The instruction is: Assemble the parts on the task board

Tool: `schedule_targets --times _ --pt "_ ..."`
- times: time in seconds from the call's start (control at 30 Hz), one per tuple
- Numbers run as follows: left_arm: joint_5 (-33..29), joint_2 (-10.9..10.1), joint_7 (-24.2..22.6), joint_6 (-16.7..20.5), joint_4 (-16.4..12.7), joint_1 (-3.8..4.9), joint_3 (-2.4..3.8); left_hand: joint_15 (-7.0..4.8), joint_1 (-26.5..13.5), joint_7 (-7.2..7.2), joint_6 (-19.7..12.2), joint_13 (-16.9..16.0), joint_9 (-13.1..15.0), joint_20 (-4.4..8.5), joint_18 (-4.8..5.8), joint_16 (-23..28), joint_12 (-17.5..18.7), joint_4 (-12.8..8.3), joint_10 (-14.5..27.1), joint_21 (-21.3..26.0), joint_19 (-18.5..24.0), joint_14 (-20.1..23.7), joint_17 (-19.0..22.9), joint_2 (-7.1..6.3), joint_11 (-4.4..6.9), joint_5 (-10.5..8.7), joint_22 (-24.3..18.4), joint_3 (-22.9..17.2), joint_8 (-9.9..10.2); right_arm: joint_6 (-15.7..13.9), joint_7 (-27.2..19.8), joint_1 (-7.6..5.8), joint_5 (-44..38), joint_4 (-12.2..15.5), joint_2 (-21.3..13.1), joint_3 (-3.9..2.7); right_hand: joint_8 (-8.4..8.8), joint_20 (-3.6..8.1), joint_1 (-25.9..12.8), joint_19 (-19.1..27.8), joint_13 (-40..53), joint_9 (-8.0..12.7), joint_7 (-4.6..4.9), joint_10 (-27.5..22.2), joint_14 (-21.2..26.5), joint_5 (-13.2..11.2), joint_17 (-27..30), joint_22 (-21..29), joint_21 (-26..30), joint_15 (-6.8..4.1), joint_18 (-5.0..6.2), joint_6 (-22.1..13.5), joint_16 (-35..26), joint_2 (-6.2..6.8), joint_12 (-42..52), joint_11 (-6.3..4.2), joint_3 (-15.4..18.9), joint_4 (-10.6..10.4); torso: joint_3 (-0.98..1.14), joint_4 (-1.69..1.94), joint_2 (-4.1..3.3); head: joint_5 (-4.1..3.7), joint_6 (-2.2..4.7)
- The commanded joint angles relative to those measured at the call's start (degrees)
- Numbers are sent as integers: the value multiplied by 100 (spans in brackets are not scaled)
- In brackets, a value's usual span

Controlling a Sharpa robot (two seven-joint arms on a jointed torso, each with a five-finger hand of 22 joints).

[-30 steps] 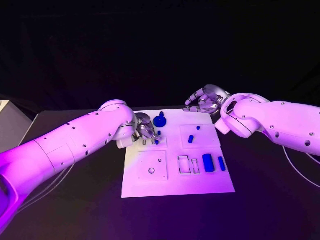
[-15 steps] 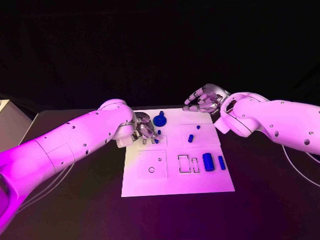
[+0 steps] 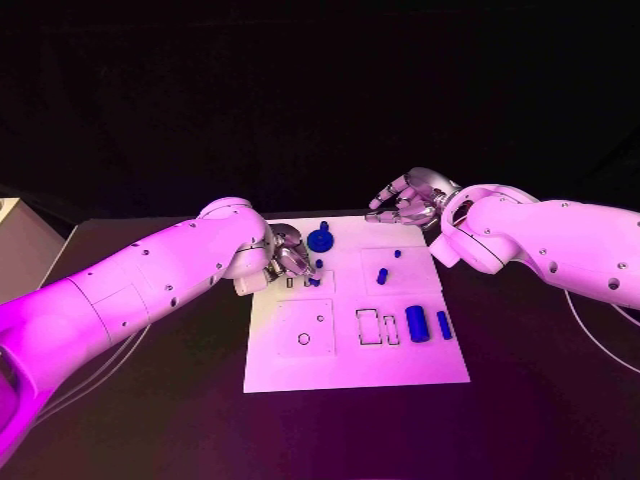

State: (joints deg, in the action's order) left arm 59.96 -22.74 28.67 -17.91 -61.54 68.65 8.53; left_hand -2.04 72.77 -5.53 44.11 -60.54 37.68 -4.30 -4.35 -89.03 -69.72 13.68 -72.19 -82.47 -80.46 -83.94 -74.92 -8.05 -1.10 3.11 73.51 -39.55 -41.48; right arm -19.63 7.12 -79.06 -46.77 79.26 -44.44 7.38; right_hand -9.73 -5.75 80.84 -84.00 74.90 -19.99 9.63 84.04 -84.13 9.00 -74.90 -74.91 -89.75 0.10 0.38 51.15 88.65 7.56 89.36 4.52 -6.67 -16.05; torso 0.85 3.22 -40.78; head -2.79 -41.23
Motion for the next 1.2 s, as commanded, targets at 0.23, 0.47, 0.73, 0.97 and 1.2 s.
schedule_targets --times 0.23,0.47,0.73,0.97,1.2 --pt "-619 -139 -28 371 -157 -7 2 -53 -432 29 52 -73 794 45 85 -72 -27 -1077 -166 -41 -7 -592 -1473 -151 33 764 50 -1218 -160 92 -17 11 -65 -9 -9 -2 -32 -14 -31 -600 1426 -5 0 496 -499 32 -1152 -1509 -25 19 -38 -40 -33 13 -11 32 -7 -33 11 8 14 -11 26" --pt "-860 -406 -65 855 -429 -41 3 -129 -751 115 257 -154 946 116 94 -97 -63 -1283 -322 -65 -51 -606 -1508 -316 115 1751 100 -1268 -207 82 -16 18 -67 -10 -44 0 -38 -13 -36 -600 1424 -6 -1 495 -499 38 -1150 -1509 -25 17 -38 -44 -34 16 -13 31 -10 -29 15 10 8 -37 45" --pt "-716 -714 -89 1368 -848 -141 4 -173 -864 166 385 -103 1012 159 100 -97 0 -1380 -358 -78 -76 -606 -1508 -404 165 2166 131 -1264 -214 71 -12 27 -77 -3 -100 3 -38 -13 -36 -600 1424 -6 -1 495 -499 38 -1150 -1509 -25 17 -38 -44 -34 16 -13 31 -10 -29 6 10 3 -33 23" --pt "-477 -761 -75 1628 -933 -188 -9 -185 -879 177 415 -97 1029 170 104 -97 12 -1393 -376 -87 -89 -606 -1508 -414 176 2244 150 -1271 -216 44 -14 30 -148 2 -119 5 -38 -12 -41 -600 1422 -6 -1 492 -498 40 -1147 -1509 -25 17 -38 -49 -35 19 -14 31 -9 -30 6 15 10 -6 0" --pt "-331 -749 -63 1703 -895 -195 -157 -189 -887 182 428 -99 1036 174 105 -97 13 -1395 -387 -90 -95 -606 -1508 -416 181 2274 158 -1274 -217 33 -17 32 -145 7 -116 6 -38 -12 -41 -600 1422 -6 -1 492 -498 40 -1147 -1509 -25 17 -38 -49 -35 19 -14 31 -9 -30 4 10 7 11 -2"
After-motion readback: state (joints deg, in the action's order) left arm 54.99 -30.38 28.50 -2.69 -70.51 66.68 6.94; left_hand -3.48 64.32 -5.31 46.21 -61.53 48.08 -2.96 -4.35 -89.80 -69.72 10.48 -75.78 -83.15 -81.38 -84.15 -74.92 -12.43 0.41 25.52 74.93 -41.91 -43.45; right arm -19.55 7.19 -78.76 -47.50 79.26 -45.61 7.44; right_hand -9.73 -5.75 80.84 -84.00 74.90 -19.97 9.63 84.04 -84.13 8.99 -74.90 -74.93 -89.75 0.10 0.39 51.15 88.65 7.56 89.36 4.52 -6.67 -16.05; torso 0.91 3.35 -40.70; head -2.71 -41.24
